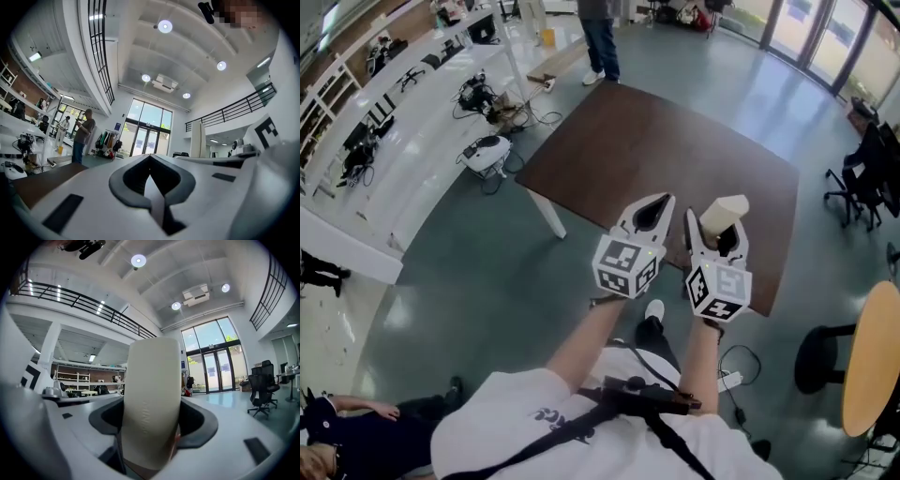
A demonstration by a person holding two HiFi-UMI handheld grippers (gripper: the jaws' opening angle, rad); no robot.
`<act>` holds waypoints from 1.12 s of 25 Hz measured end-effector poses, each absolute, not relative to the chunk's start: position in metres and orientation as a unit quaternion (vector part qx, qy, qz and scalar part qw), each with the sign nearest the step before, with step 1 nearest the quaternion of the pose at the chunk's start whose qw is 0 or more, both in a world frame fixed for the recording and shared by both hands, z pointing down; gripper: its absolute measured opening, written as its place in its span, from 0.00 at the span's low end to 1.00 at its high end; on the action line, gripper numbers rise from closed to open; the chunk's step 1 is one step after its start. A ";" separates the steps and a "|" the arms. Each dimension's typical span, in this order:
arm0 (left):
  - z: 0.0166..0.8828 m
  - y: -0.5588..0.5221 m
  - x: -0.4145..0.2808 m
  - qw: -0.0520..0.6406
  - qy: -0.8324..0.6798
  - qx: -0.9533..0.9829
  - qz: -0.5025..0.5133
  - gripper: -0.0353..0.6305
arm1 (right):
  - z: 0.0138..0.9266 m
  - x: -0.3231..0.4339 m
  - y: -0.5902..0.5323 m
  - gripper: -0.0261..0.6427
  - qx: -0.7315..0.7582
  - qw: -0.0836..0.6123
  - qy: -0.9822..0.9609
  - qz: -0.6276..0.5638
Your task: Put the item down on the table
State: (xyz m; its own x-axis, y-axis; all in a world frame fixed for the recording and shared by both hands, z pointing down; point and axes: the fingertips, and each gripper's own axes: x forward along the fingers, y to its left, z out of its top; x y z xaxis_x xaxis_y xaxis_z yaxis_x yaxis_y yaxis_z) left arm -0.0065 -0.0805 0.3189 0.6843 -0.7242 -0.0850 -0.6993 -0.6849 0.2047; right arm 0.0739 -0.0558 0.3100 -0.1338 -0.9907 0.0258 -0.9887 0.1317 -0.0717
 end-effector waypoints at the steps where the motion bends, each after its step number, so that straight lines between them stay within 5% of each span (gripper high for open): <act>1: 0.321 -0.089 0.000 0.077 -0.387 0.916 -0.077 0.07 | 0.311 0.079 -0.067 0.53 -0.659 0.016 0.751 -0.036; 15: 0.307 -0.260 0.028 0.053 -0.477 0.873 -0.090 0.07 | 0.285 0.108 -0.255 0.53 -0.574 0.046 0.818 -0.006; 28: 0.375 -0.344 0.038 0.088 -0.540 0.836 -0.047 0.07 | 0.370 0.126 -0.343 0.53 -0.536 -0.003 0.841 -0.068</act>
State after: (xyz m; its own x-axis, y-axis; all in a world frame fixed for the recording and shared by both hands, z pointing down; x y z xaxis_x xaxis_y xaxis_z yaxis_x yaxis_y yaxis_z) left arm 0.0381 -0.3439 0.3748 0.4126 -0.9107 0.0164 -0.8944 -0.4017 0.1968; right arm 0.1263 -0.3426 0.3700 -0.4246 -0.9019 0.0789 -0.9028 0.4153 -0.1114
